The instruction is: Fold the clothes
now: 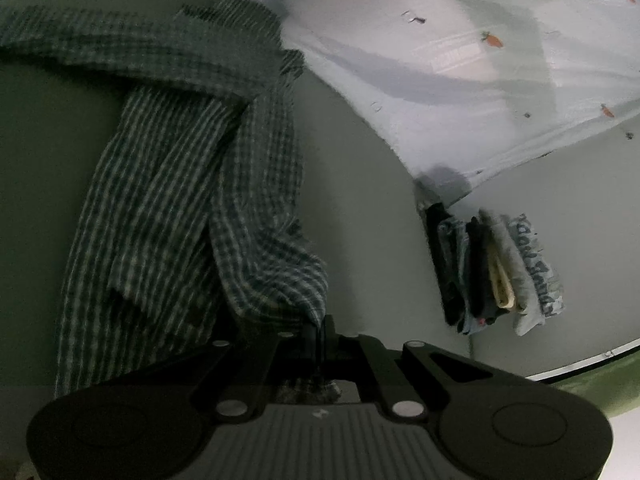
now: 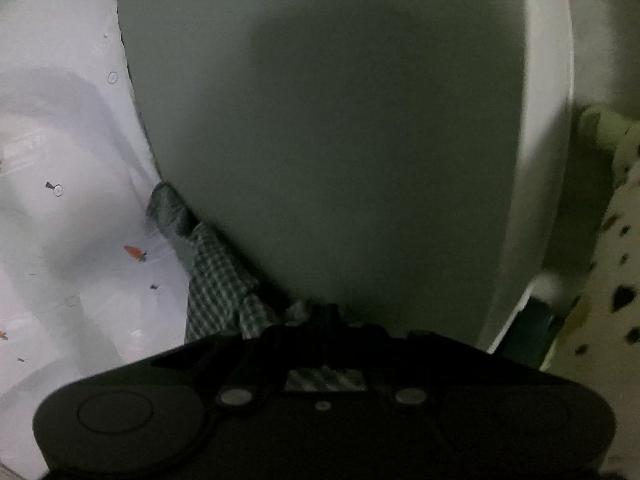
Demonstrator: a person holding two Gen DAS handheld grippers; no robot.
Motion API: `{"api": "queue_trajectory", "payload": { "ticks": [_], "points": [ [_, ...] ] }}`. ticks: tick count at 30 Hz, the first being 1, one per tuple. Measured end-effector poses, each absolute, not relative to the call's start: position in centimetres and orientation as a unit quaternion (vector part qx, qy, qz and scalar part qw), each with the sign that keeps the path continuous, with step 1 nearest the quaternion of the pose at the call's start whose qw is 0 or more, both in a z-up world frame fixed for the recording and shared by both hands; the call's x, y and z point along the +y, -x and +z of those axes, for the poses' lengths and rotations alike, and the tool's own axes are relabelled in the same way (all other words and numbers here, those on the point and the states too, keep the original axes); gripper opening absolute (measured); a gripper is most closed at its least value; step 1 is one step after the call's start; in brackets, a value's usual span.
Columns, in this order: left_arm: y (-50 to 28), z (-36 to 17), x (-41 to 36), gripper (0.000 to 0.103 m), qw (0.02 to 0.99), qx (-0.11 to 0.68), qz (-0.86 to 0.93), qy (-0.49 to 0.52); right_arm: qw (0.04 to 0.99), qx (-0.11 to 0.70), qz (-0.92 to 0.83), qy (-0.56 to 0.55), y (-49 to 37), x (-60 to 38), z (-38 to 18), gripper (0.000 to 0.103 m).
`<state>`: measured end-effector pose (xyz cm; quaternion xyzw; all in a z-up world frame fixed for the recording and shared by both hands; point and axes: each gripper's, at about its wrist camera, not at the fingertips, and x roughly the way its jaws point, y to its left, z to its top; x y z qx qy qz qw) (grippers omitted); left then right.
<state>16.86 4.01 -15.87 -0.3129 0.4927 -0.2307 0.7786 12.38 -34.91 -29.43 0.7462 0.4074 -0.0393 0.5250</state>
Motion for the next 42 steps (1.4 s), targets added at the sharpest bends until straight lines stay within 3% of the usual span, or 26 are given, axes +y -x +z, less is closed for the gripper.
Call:
{"api": "queue_trajectory", "payload": {
  "ticks": [17, 26, 27, 29, 31, 33, 37, 39, 42],
  "points": [
    [-16.3, -25.0, 2.7, 0.003, 0.723, 0.623, -0.145, 0.26, 0.555, 0.393, -0.025, -0.733, -14.8, -36.9, -28.7, 0.003],
    [-15.8, -26.5, 4.5, 0.006, 0.701, 0.619, -0.104, 0.339, 0.565, 0.427, 0.034, -0.705, -21.1, -37.5, -28.1, 0.008],
    [-15.6, -26.3, 4.6, 0.012, 0.703, 0.615, -0.104, 0.341, 0.565, 0.435, 0.041, -0.7, -21.8, -37.4, -28.1, 0.009],
    [-15.0, -25.5, 4.4, 0.034, 0.716, 0.598, -0.113, 0.341, 0.567, 0.448, 0.06, -0.688, -23.6, -37.0, -28.1, 0.012],
    [-14.1, -24.0, 4.5, 0.053, 0.74, 0.566, -0.123, 0.342, 0.573, 0.459, 0.077, -0.675, -25.3, -36.5, -28.0, 0.022],
    [-13.6, -22.4, 4.9, 0.061, 0.763, 0.537, -0.125, 0.337, 0.581, 0.468, 0.09, -0.66, -26.8, -35.9, -27.9, 0.045],
    [-13.7, -18.8, 7.5, 0.077, 0.816, 0.484, -0.071, 0.308, 0.586, 0.47, 0.11, -0.65, -29.2, -34.4, -27.4, 0.071],
    [-14.1, -17.3, 9.7, 0.082, 0.845, 0.447, -0.016, 0.294, 0.588, 0.47, 0.117, -0.648, -30.3, -33.5, -27.1, 0.094],
    [-15.8, -16.2, 13.7, 0.085, 0.863, 0.407, 0.042, 0.298, 0.6, 0.479, 0.124, -0.629, -32.3, -31.9, -26.7, 0.1]
  ]
}}
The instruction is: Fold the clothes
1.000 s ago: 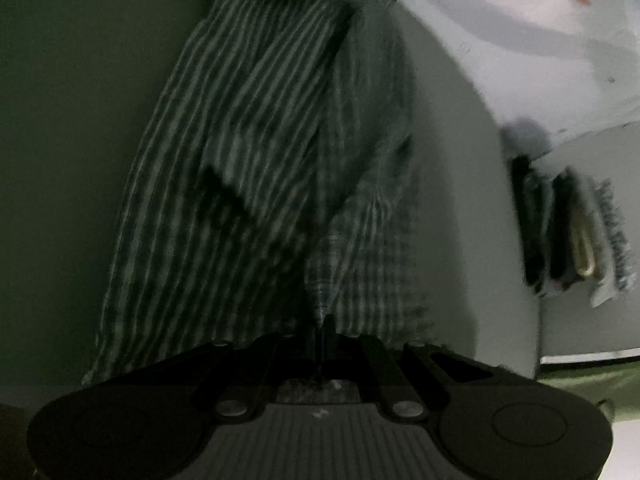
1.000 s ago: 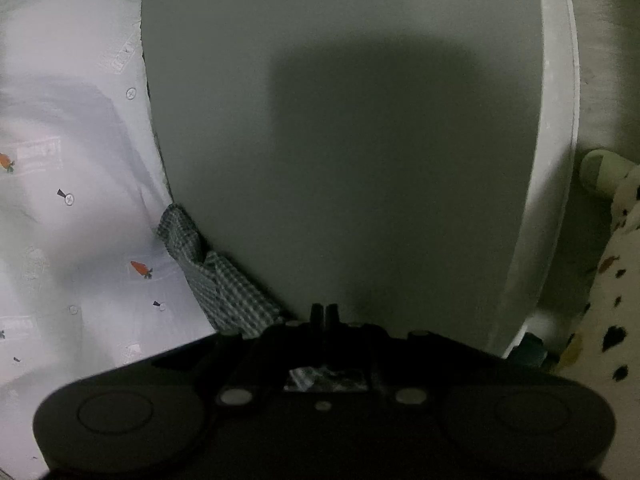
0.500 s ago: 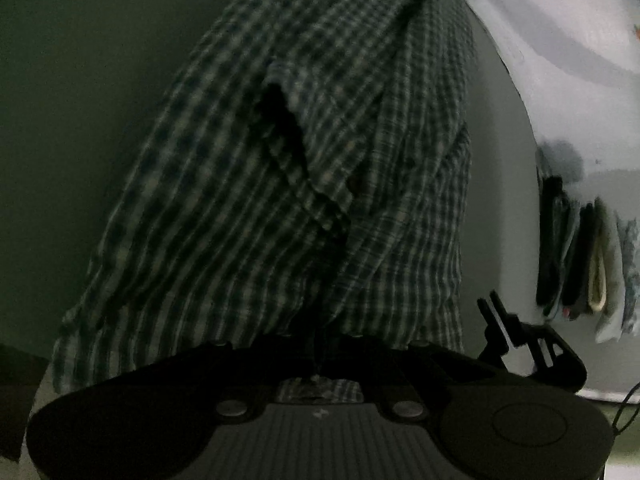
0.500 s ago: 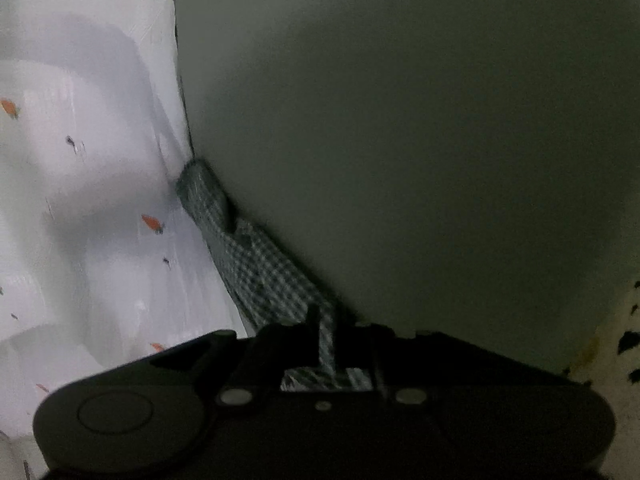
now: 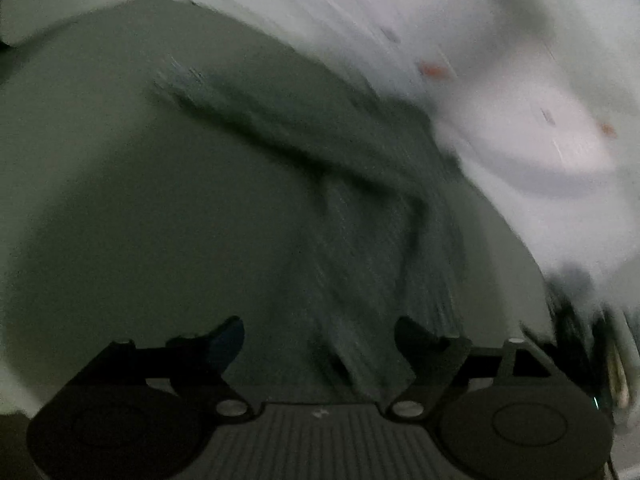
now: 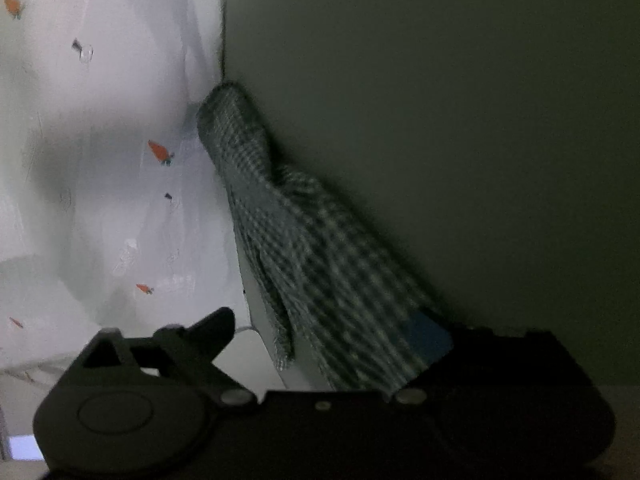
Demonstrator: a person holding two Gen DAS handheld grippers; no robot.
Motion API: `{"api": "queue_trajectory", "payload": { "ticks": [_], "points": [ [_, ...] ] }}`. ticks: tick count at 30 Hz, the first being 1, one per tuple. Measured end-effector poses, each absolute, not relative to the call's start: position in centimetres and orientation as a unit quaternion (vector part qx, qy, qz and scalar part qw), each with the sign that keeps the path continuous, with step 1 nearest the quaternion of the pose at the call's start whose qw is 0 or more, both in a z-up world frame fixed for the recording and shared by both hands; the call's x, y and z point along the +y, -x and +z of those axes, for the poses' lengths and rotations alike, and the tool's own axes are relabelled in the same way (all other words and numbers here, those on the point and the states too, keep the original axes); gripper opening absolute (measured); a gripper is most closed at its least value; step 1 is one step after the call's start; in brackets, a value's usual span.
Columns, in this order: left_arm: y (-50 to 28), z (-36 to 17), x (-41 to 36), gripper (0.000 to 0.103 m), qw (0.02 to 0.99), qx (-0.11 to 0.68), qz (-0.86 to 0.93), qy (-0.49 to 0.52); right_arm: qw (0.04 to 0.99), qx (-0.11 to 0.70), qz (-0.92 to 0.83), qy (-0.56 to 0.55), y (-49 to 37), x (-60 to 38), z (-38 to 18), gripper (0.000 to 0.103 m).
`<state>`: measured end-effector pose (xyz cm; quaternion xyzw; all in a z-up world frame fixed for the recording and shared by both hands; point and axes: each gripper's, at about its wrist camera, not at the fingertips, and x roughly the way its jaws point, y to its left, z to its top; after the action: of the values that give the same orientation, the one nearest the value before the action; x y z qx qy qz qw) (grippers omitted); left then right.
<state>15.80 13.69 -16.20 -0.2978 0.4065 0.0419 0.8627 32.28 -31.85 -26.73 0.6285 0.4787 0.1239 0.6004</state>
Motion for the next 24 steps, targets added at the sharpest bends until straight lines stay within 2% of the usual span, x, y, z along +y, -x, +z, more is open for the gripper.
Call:
{"api": "queue_trajectory", "payload": {
  "ticks": [9, 18, 21, 24],
  "points": [
    [-26.3, -18.6, 26.3, 0.086, 0.847, 0.397, 0.186, 0.3, 0.667, 0.477, 0.122, -0.56, -37.6, -28.2, -24.6, 0.102],
    [-37.3, -20.6, 31.0, 0.083, 0.845, 0.389, 0.192, 0.314, 0.673, 0.446, 0.067, -0.586, -42.6, -25.5, -24.8, 0.103],
    [-38.3, -21.2, 30.7, 0.061, 0.847, 0.381, 0.206, 0.308, 0.659, 0.44, 0.062, -0.607, -43.8, -24.7, -25.5, 0.103],
    [-38.3, -21.4, 31.0, 0.028, 0.848, 0.367, 0.212, 0.318, 0.644, 0.43, 0.067, -0.629, -44.2, -24.0, -26.0, 0.103]
  ]
}}
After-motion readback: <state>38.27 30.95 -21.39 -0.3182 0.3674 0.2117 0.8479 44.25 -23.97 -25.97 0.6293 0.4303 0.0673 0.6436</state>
